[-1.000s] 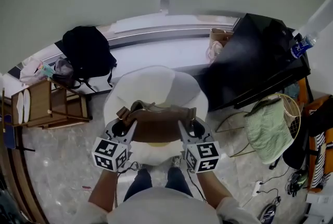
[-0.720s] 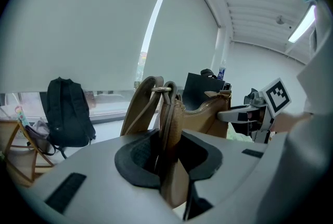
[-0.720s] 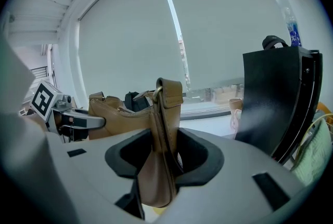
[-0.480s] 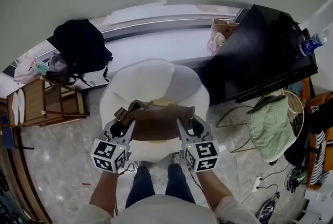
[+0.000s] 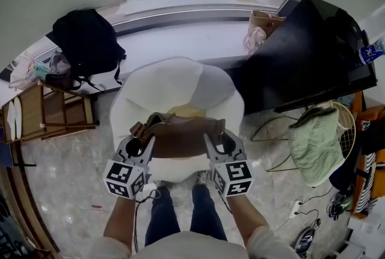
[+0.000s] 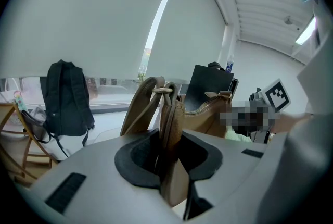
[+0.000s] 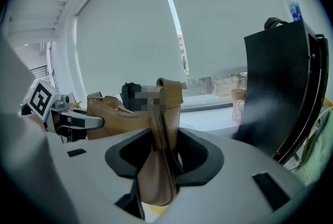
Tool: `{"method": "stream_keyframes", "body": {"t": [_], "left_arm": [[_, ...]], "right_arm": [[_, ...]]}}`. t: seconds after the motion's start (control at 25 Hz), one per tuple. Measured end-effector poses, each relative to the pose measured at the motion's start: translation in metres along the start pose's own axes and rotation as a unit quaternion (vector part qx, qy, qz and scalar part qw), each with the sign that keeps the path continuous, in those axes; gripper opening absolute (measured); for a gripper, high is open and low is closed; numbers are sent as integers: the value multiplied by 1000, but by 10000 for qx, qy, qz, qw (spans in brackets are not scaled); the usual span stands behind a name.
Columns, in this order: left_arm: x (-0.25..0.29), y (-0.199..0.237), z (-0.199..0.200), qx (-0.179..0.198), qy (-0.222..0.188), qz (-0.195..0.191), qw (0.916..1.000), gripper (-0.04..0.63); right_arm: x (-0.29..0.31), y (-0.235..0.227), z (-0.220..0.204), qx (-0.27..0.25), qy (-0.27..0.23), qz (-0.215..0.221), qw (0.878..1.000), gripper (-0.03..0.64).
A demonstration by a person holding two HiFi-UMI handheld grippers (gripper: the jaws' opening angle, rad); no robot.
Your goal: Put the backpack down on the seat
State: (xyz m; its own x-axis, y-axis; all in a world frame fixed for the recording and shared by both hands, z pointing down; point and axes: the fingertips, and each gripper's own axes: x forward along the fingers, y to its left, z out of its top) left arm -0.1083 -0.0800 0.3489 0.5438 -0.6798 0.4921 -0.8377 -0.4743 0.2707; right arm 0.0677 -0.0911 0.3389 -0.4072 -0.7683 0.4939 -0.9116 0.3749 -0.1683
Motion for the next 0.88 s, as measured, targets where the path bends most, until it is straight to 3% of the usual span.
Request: {"method": "stream_keyframes", "body": {"t": [0.88], "left_arm": [[69, 34, -86, -244, 122, 117, 9996, 106]], "right_arm": [[67, -31, -89, 97, 172, -65, 9998, 173]]}}
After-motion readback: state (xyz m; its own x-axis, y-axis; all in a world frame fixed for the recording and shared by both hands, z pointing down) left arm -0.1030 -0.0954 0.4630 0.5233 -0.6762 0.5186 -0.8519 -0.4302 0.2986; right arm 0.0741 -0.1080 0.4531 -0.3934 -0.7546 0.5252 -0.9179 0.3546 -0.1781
